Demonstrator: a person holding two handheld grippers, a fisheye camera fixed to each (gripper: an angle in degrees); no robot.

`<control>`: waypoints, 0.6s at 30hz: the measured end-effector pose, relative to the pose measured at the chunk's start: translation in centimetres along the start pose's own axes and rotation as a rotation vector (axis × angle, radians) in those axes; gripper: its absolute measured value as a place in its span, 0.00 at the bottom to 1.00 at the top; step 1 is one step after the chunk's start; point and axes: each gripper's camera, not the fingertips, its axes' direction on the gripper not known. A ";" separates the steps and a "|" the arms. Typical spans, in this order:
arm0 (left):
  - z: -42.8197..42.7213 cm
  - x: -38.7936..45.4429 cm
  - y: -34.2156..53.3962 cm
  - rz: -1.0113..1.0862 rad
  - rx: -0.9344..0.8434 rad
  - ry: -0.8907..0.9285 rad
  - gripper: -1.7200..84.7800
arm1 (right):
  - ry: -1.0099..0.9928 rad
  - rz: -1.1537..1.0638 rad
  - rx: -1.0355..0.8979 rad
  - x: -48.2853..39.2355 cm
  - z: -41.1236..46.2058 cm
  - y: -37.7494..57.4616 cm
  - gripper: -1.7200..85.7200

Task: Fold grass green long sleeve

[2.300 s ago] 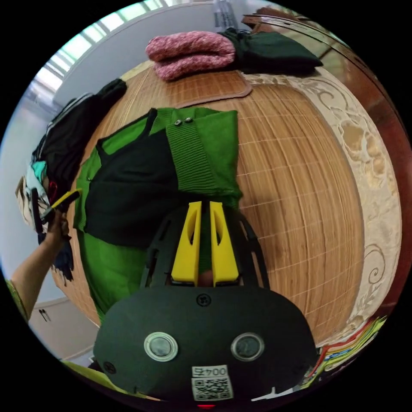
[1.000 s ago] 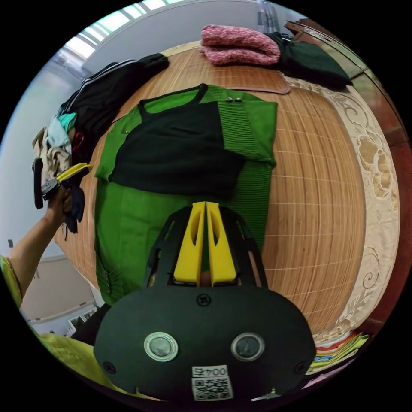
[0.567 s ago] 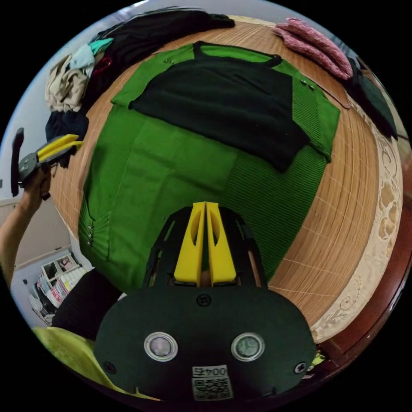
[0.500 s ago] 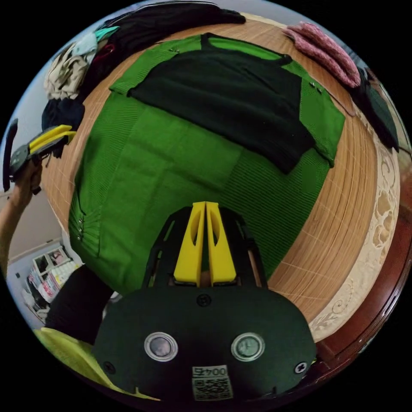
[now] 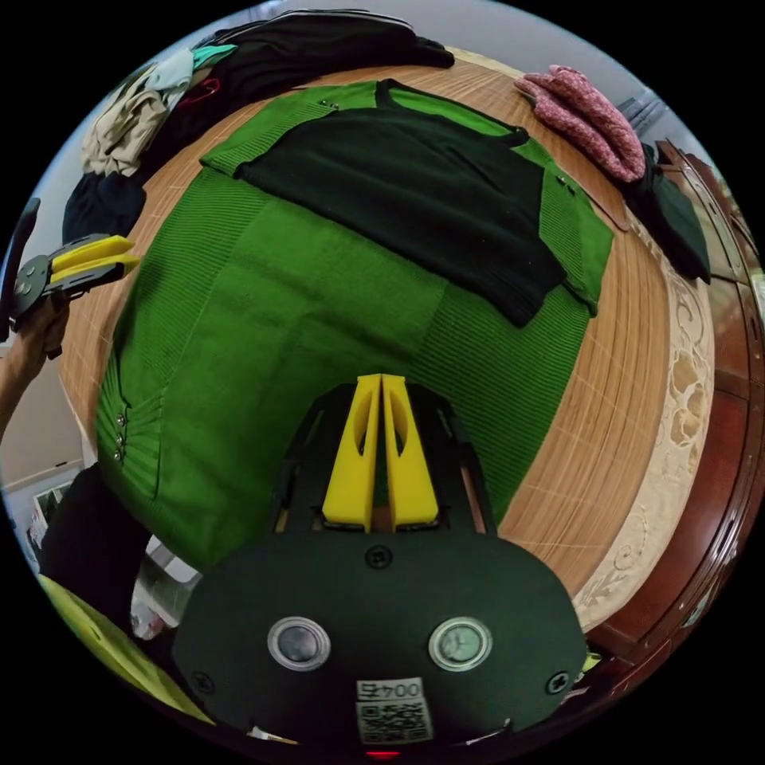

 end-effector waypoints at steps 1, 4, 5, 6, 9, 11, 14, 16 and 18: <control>0.5 -0.1 0.4 0.009 0.006 0.014 0.13 | 0.034 0.011 0.020 -0.6 0.1 1.0 0.01; 2.9 -0.5 2.5 0.049 0.041 0.079 0.12 | 0.086 0.071 0.071 -1.7 0.2 3.4 0.01; 3.3 -0.6 3.4 0.074 0.073 0.089 0.12 | 0.083 0.097 0.083 -1.8 0.2 4.0 0.01; 3.7 -0.8 4.2 0.092 0.095 0.086 0.12 | 0.074 0.141 0.104 -1.8 0.2 5.0 0.01; 4.3 -1.9 6.5 0.084 0.159 0.122 0.12 | 0.072 0.195 0.134 -1.9 -0.1 7.4 0.01; 4.9 -2.6 7.8 0.074 0.185 0.149 0.12 | 0.086 0.204 0.143 -2.1 -0.3 8.8 0.01; 6.4 -3.3 10.1 0.071 0.215 0.184 0.11 | 0.119 0.204 0.160 -2.4 -0.8 11.3 0.02; 7.5 -3.4 11.5 0.078 0.226 0.191 0.10 | 0.123 0.197 0.199 -2.2 -1.4 13.5 0.02; 8.9 -3.2 13.3 0.096 0.236 0.164 0.07 | 0.081 0.207 0.241 -1.6 -2.2 15.3 0.04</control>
